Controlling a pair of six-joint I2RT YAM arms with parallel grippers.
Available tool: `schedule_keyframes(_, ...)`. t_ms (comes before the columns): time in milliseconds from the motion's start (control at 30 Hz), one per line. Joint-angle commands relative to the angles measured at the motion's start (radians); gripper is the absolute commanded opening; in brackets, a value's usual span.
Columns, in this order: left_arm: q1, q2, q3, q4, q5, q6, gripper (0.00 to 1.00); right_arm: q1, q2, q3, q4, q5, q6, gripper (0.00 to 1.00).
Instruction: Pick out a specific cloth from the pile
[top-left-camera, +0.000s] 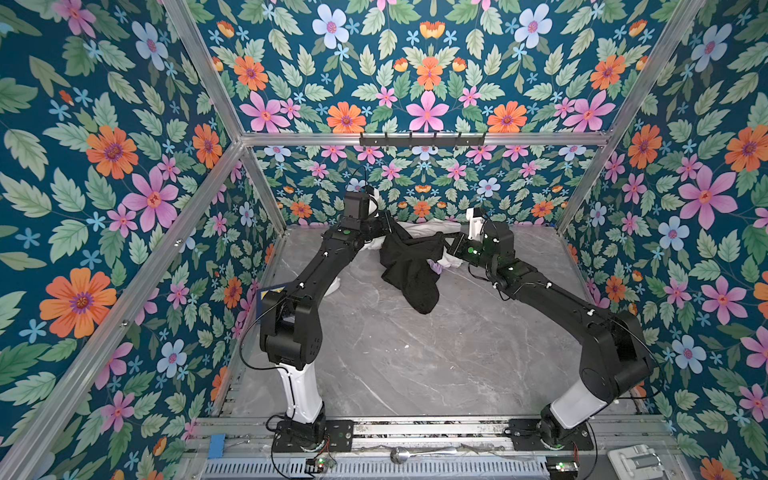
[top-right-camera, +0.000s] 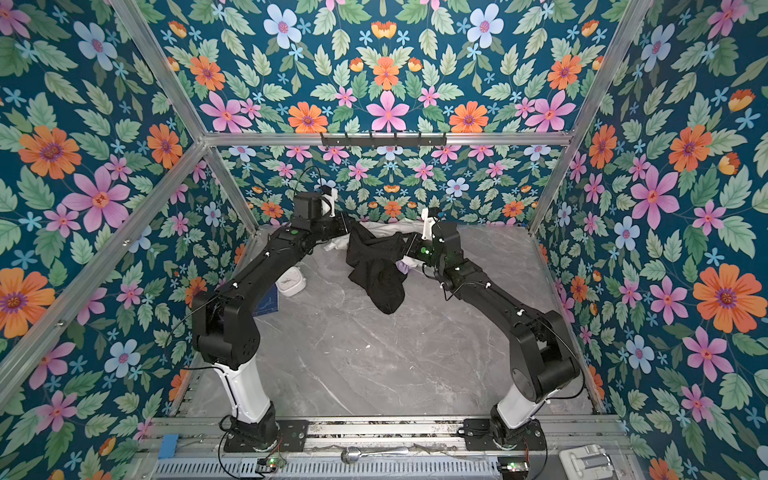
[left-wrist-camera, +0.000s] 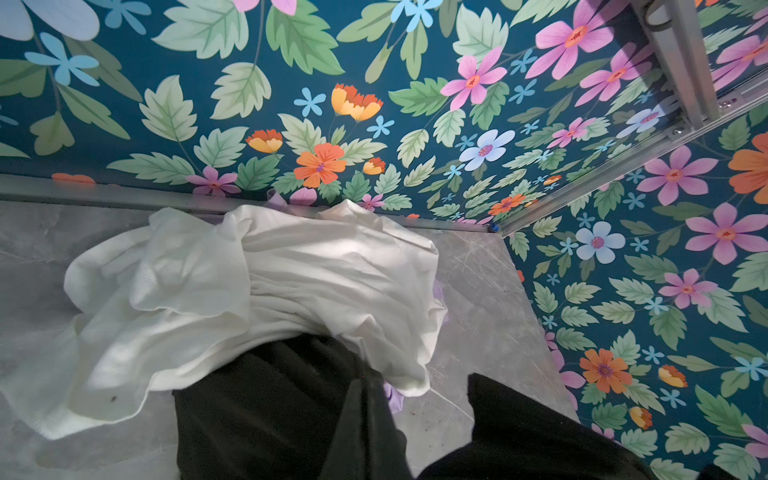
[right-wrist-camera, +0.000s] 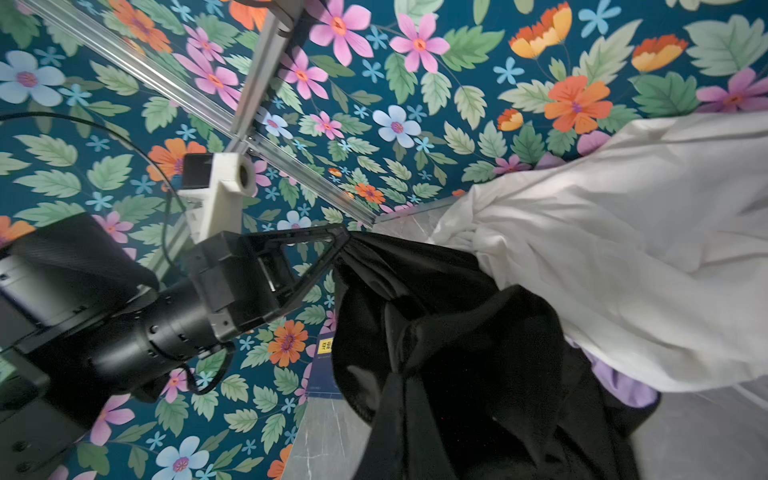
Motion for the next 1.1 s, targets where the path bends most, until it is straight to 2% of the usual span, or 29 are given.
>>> schedule_keyframes(0,0.000,-0.019,0.009,0.043,0.003,0.000,0.00,0.001,-0.007,0.000,0.012,0.008,-0.016,0.00)
schedule_keyframes(1067,-0.009,-0.120,0.016,0.061,0.011,-0.027,0.00,0.022,-0.061,-0.004,0.004,0.021,-0.036,0.00)
